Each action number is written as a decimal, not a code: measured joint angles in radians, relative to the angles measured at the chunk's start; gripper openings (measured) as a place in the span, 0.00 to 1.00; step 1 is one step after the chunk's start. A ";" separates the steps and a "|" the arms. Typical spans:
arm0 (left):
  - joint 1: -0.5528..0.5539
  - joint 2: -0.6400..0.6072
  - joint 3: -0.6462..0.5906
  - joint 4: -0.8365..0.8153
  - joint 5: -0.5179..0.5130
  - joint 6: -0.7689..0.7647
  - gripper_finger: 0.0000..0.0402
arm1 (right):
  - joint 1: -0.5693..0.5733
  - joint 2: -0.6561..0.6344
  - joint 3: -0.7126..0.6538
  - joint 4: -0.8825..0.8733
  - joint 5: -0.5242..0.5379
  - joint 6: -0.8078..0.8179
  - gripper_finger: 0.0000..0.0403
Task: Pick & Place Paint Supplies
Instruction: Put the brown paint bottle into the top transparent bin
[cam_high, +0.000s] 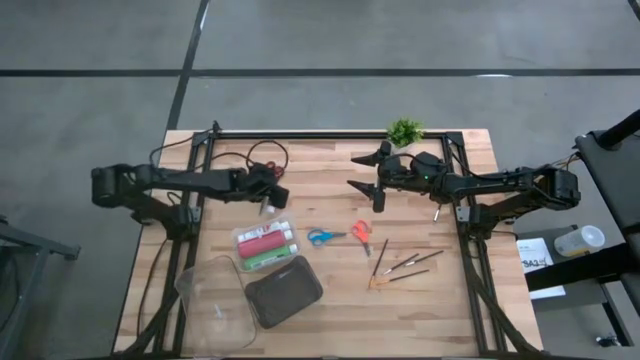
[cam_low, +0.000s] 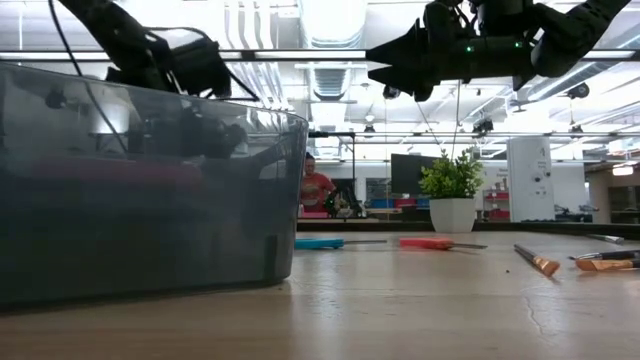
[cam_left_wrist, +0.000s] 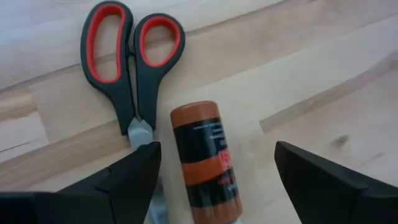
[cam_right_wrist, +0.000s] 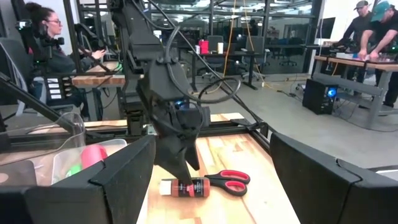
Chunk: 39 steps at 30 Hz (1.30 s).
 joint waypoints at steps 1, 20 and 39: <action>0.002 0.011 0.000 0.005 0.004 0.000 0.81 | 0.000 0.000 0.000 0.000 0.000 0.000 0.77; 0.005 0.182 0.003 0.073 0.003 -0.053 0.57 | -0.001 0.000 0.000 0.000 0.000 0.000 0.77; 0.006 0.182 0.001 0.078 0.009 -0.052 0.36 | 0.000 0.000 -0.001 -0.022 0.000 0.000 0.77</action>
